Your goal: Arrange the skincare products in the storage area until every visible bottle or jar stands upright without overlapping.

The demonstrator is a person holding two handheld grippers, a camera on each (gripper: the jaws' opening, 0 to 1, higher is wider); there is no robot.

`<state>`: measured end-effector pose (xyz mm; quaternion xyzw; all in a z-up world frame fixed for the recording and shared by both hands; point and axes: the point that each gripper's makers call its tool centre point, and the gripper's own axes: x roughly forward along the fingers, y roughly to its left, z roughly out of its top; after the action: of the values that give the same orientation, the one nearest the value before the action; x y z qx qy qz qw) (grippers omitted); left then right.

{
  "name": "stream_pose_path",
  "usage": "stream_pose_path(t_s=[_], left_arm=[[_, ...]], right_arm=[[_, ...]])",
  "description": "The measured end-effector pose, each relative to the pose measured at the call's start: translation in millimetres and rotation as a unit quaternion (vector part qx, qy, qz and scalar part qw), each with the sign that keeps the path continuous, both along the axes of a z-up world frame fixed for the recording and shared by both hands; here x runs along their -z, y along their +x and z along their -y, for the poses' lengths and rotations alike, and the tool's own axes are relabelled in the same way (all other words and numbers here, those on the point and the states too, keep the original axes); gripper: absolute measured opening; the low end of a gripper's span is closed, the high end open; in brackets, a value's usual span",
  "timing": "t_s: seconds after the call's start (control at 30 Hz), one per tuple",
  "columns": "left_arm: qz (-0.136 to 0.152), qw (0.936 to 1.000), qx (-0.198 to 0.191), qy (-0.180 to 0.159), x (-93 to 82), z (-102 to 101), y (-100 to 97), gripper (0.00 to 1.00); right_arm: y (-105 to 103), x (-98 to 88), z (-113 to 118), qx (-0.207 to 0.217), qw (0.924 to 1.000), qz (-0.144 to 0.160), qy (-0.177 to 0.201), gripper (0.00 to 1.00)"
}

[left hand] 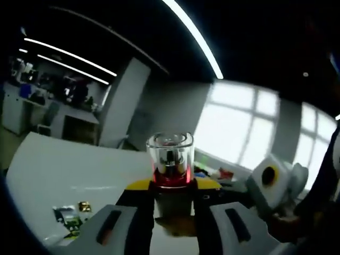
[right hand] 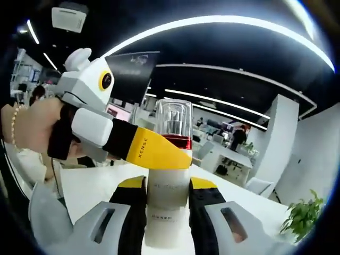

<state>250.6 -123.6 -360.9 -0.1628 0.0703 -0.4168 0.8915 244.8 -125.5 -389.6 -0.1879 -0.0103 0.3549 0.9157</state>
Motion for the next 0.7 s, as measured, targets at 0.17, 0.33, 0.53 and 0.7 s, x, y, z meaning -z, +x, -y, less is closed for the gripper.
stream_pose_path(t_s=[0.17, 0.33, 0.53, 0.7], left_arm=[[0.037, 0.997, 0.064, 0.022, -0.9, 5, -13.5, 0.22], [0.056, 0.9876, 0.144, 0.028, 1.8, 8, -35.1, 0.22], [0.091, 0.9642, 0.237, 0.075, 9.7, 21, -63.4, 0.22], [0.104, 0.9522, 0.265, 0.111, 13.5, 22, -70.4, 0.23]], right_arm=[[-17, -1.2, -6, -0.112, 0.9921, -0.024, 0.052, 0.33], [-38, -0.3, -8, -0.221, 0.9686, -0.079, 0.081, 0.33], [-61, 12.7, -17, -0.32, 0.937, -0.127, 0.06, 0.33], [-68, 17.3, -21, -0.349, 0.9259, -0.135, 0.051, 0.31]])
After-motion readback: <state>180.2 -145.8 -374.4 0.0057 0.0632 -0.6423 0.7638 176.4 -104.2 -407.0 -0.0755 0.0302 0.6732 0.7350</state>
